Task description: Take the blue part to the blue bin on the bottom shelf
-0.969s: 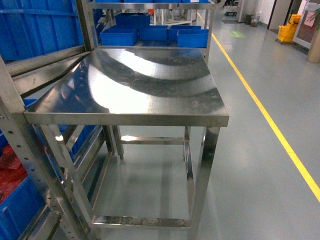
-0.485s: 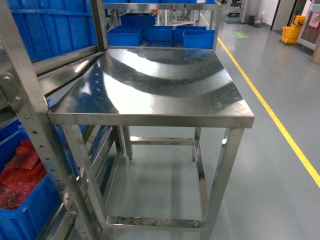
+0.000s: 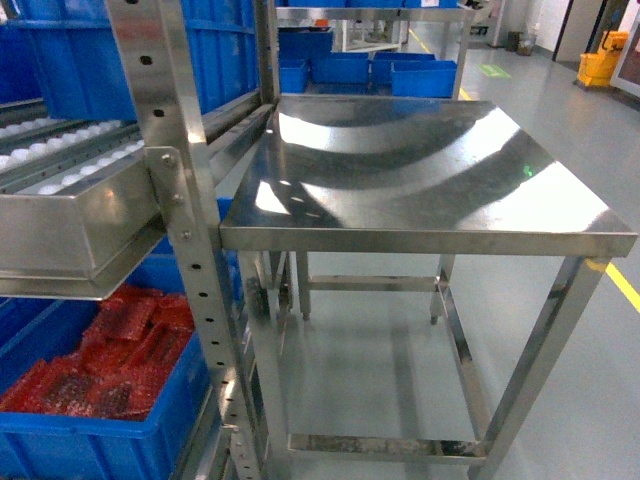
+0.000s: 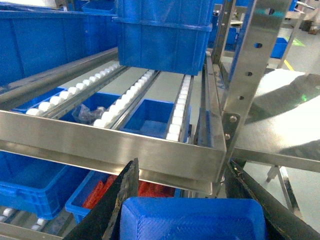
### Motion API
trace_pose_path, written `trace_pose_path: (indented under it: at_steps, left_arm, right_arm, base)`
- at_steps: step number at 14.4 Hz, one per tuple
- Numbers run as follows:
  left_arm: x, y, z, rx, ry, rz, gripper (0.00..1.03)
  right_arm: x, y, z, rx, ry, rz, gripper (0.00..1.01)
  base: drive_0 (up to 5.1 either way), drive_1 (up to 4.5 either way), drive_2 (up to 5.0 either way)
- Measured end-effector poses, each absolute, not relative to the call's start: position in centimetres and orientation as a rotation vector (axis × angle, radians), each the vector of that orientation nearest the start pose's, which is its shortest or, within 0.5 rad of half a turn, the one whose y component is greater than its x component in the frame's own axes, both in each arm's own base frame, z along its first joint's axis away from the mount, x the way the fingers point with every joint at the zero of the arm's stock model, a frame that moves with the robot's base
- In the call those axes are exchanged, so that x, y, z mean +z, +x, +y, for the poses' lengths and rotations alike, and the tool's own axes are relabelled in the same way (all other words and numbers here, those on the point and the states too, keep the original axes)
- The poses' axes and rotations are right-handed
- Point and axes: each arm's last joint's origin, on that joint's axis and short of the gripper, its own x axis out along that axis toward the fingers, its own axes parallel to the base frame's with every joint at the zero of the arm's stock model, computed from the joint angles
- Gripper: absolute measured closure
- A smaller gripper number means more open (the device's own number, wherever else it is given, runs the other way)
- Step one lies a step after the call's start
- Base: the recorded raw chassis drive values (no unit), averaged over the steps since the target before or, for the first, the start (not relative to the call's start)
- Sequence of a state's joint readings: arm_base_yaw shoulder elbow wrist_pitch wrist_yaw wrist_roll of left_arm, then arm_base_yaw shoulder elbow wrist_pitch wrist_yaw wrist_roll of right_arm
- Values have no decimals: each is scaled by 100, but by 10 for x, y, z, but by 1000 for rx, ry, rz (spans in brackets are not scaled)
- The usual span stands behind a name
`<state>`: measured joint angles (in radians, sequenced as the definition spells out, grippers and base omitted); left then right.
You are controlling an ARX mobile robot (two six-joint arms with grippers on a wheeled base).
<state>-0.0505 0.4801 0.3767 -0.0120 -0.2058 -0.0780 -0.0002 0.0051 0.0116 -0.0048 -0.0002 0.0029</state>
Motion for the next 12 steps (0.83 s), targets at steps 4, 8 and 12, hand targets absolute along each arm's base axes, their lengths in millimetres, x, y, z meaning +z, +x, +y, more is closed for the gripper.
trace_pose_path:
  at_steps: [4, 8, 12]
  left_arm:
    - [249, 131, -1, 160, -63, 108, 60]
    - [249, 131, -1, 160, -63, 108, 60]
    - [249, 131, -1, 160, -63, 108, 60]
  right_arm:
    - [167, 97, 0, 0, 3, -3, 3]
    - [167, 97, 0, 0, 3, -3, 3]
    - [167, 97, 0, 0, 3, -1, 3]
  base:
    - [-504, 232, 232]
    - [-504, 232, 232]
    - [-490, 310, 176]
